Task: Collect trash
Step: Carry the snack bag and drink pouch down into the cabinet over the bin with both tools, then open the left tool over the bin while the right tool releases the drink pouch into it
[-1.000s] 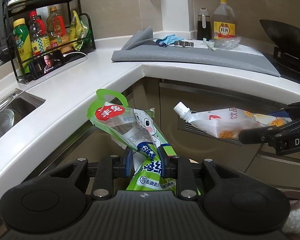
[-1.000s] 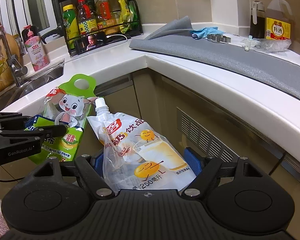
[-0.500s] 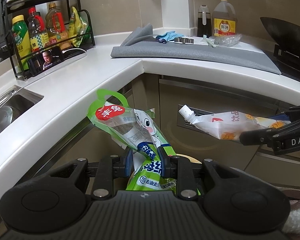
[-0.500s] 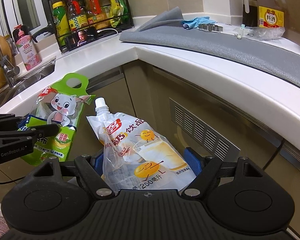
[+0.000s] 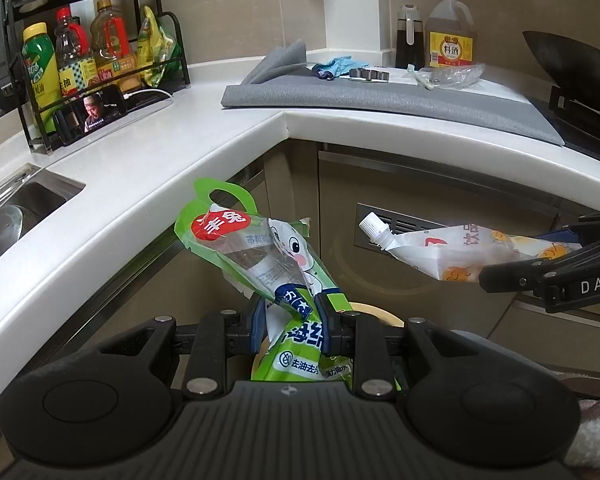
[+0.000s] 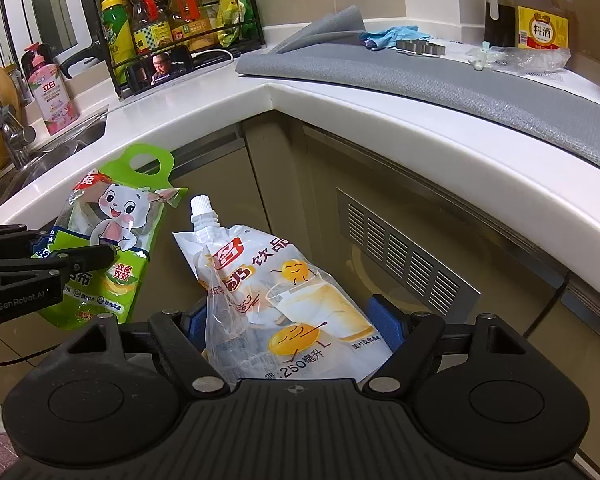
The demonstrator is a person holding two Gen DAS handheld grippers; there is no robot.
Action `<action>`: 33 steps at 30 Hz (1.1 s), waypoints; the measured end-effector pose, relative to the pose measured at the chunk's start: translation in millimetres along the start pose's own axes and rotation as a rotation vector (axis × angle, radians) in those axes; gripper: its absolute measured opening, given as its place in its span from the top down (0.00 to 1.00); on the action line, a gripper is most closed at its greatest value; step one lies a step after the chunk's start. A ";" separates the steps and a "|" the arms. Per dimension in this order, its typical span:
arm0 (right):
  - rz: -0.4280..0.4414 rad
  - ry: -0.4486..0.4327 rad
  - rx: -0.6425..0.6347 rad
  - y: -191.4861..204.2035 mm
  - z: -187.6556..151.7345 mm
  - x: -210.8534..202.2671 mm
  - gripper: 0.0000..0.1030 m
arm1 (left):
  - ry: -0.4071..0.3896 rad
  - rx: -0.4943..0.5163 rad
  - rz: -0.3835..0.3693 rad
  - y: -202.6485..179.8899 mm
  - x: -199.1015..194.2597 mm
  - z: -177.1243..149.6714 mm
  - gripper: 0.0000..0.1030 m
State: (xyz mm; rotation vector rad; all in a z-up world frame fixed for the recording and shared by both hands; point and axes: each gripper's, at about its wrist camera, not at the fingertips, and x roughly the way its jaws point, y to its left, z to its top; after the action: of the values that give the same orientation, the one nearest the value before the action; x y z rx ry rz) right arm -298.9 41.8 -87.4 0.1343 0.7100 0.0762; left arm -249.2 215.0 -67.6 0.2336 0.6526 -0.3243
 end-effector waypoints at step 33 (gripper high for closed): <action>-0.014 0.135 -0.001 -2.6 1.5 41.0 0.21 | 0.179 -0.005 -0.108 -6.7 46.2 -8.9 0.72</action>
State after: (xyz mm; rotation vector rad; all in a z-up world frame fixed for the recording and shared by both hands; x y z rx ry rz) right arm -266.8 43.8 -113.1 0.1241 0.8456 0.0729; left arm -222.1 201.4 -104.1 0.2252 0.8441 -0.4081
